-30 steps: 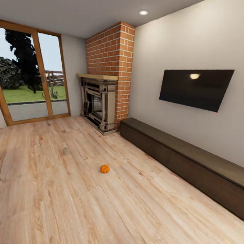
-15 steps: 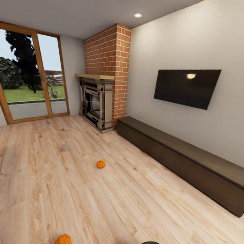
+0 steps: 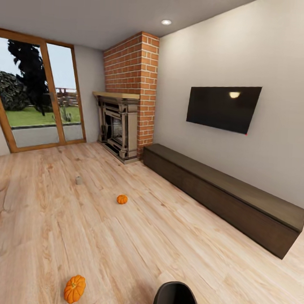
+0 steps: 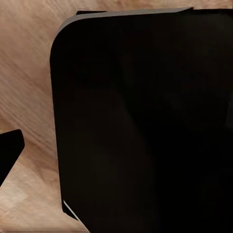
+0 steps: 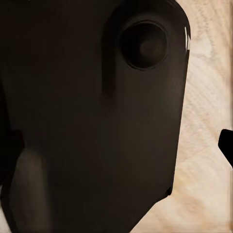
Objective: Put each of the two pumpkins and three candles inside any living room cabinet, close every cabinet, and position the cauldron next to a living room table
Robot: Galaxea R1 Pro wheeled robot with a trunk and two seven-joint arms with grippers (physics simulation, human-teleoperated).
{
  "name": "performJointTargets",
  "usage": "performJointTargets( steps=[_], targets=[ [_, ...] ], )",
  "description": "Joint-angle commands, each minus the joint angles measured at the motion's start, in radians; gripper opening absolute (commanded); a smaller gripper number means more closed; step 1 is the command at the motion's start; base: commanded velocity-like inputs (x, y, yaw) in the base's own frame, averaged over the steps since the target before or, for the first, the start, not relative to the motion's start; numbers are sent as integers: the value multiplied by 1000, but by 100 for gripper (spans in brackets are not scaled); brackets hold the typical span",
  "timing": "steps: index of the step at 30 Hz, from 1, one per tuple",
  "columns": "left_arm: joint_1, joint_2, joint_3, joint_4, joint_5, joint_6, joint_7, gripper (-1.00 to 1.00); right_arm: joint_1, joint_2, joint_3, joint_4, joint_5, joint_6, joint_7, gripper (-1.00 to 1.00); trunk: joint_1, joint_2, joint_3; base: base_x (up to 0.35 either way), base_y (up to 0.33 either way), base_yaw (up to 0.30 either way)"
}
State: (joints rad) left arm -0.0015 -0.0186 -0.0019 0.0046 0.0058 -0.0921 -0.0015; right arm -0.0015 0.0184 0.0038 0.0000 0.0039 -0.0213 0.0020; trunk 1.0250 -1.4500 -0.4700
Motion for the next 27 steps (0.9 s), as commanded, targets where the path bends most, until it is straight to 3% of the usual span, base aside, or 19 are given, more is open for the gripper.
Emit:
performJointTargets(
  steps=[1, 17, 25, 27],
  targets=[
    [0, 0, 0, 0, 0, -1, 0, 100, 0, 0, 1, 0, 0, 0, 0, 100, 0, 0, 0, -263, -189, 0],
    [0, -1, 6, -2, 0, -7, 0, 100, 0, 1, 2, 0, 7, 0, 0, 100, 0, 0, 0, -255, -212, 0],
    [0, -1, 8, -5, 0, -19, 0, 100, 0, 3, -3, -1, 1, -4, 0, 100, 0, 0, 0, -40, -85, 0],
    [0, -2, 8, -6, 0, -22, 0, 100, 0, 3, -4, -1, 0, -36, 0, 100, 0, 0, 0, -3, -7, 0]
  ],
)
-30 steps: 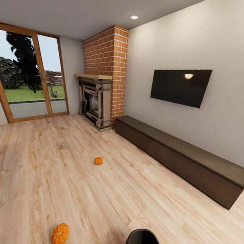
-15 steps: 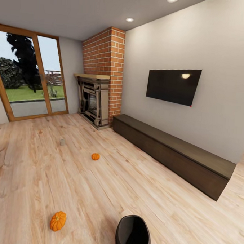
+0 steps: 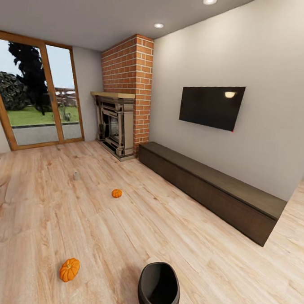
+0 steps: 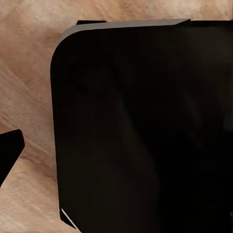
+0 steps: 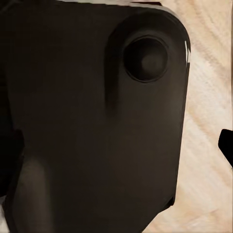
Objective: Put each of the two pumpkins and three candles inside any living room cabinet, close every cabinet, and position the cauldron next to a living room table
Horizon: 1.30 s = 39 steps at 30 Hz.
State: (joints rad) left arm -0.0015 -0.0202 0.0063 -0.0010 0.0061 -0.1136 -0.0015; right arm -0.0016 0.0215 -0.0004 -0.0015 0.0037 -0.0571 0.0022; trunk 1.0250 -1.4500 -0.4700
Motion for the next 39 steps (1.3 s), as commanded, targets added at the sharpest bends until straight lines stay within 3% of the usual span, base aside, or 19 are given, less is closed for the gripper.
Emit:
performJointTargets(
  steps=[1, 11, 23, 27, 30, 32, 34, 36, 39],
  targets=[
    [0, 0, 0, 0, 0, 0, 0, 100, 0, 0, 0, 0, -1, -16, 0, 100, 0, 0, 0, -1, -8, 0],
    [0, -6, 0, -1, 0, -1, 0, 100, 0, 0, -1, 0, -2, -47, 3, 100, 0, 0, 0, 75, -158, 0],
    [0, -10, 0, -1, -1, -2, 0, 100, 0, 0, -1, 0, -2, -51, 6, 100, 0, 0, 0, 6, -13, 0],
    [-1, -10, 0, -38, 0, 2, -2, 100, 0, 0, -1, -14, -2, -67, 4, 100, 0, 0, 0, 0, 0, 0],
    [-4, -8, 1, -122, 1, 40, -5, 100, -8, -1, -4, -86, -5, -84, 4, 100, 0, 0, 0, 0, 0, 0],
    [-4, -5, 1, -185, 2, 100, -6, 100, -23, 2, -8, -143, -5, -46, 3, 100, 0, 0, 0, 0, 0, 0],
    [-5, -1, 6, -275, 3, 194, -6, 100, -43, 8, -11, -220, -5, 42, 3, 100, 0, 0, 0, 0, 0, 0],
    [-5, 5, 27, -406, 2, 314, -7, 100, -56, 14, -12, -337, -5, 179, 3, 100, 0, 0, 0, 0, 0, 0],
    [-7, 14, 111, -671, 1, 524, -5, 100, -66, 21, -13, -618, -6, 446, 2, 100, 0, 0, 0, 0, 0, 0]
  ],
)
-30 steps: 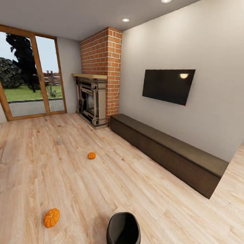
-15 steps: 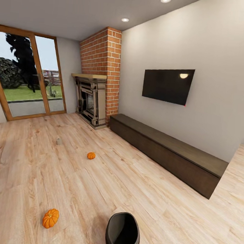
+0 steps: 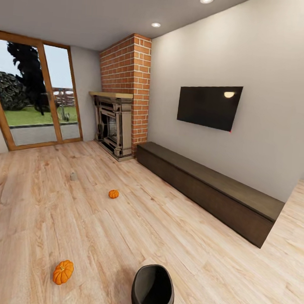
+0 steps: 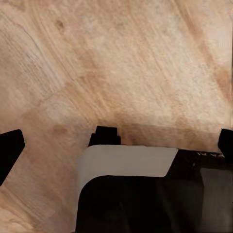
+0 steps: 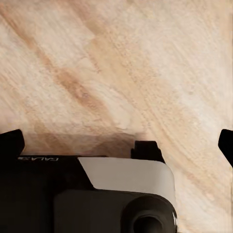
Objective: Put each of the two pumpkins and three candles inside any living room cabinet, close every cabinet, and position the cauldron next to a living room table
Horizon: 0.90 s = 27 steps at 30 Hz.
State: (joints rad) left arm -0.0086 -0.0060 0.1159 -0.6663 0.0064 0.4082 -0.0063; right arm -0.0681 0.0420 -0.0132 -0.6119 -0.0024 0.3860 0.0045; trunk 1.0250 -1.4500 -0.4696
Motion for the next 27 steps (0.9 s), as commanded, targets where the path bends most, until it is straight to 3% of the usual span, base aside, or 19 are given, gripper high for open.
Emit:
performJointTargets(
  steps=[1, 4, 9, 14, 20, 24, 27],
  targets=[
    [-2, 1, 24, -78, 0, 49, 1, 100, -2, 3, 0, -85, -1, 68, 0, 100, 0, 0, 0, 0, 0, 0],
    [-9, 3, 57, -270, -1, 138, 3, 100, -25, 7, -1, -255, -2, 202, 1, 100, 0, 0, 0, 0, 0, 0],
    [-11, 3, 67, -366, -2, 149, 3, 100, -39, 8, -1, -304, -3, 231, 4, 100, 0, 0, 0, 0, 0, 0],
    [-11, 0, 67, -367, -5, 64, -1, 100, -40, 14, 9, -306, -3, 213, 2, 100, 0, 0, 0, 4, 0, 0],
    [-11, 2, 68, -297, -7, 26, 1, 100, -39, 78, 14, -255, 8, 121, -2, 100, 0, 0, 0, 181, 0, 0],
    [-11, 2, 66, -262, -11, 20, 3, 100, -39, 91, 15, -207, 12, 89, -5, 100, 0, 0, 0, 60, 0, 0],
    [-11, 3, 67, -251, -10, -36, 3, 100, -39, 95, 14, -198, 11, 83, -5, 100, 0, 0, 0, 19, 0, 0]
  ],
)
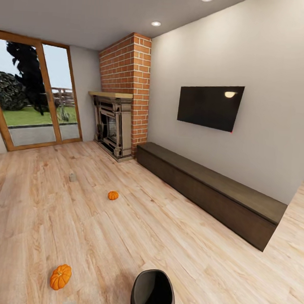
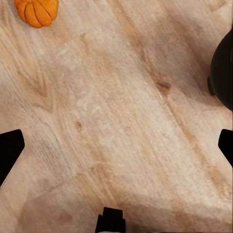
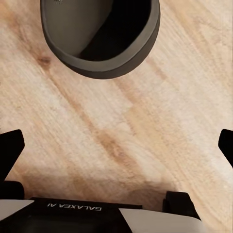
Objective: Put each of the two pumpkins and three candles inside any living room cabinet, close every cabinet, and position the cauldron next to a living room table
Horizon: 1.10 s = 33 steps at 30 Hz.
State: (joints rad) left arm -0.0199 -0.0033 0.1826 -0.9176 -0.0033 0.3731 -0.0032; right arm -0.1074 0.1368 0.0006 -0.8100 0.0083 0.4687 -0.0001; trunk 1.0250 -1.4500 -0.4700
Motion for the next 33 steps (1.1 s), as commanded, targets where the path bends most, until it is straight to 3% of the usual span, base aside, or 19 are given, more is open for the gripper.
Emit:
performJointTargets(
  steps=[1, 4, 8, 27, 30, 32, 33],
  targets=[
    [0, 0, 0, 7, 1, -20, 0, 100, 0, 1, 0, -1, -1, -1, 1, 100, 0, 0, 0, 59, -17, 0],
    [0, 0, 0, 22, 2, -44, 0, 100, 0, 2, 0, -3, -4, -2, 1, 100, 0, 0, 0, 156, -30, 0],
    [0, -1, -7, 32, 0, -55, 1, 100, 0, 26, -1, -2, -2, -2, -15, 100, 0, 0, 0, 78, -5, 0],
    [0, -5, -3, 16, 4, -45, -3, 100, -4, 38, 5, 1, -5, 6, -20, 100, 0, 0, 0, 106, -46, 0],
    [0, -35, -10, -118, 4, 28, -3, 100, -56, 38, 12, -34, -2, 84, -21, 100, 0, 0, 0, 24, -1, 0],
    [0, -77, -23, -234, 1, 164, -1, 100, -112, 38, 14, -47, -4, 179, -30, 100, 0, 0, 0, 8, 0, 0],
    [0, -85, -27, -260, 0, 199, 0, 100, -126, 38, 15, -49, -5, 196, -33, 100, 0, 0, 0, 5, 0, 0]
  ],
)
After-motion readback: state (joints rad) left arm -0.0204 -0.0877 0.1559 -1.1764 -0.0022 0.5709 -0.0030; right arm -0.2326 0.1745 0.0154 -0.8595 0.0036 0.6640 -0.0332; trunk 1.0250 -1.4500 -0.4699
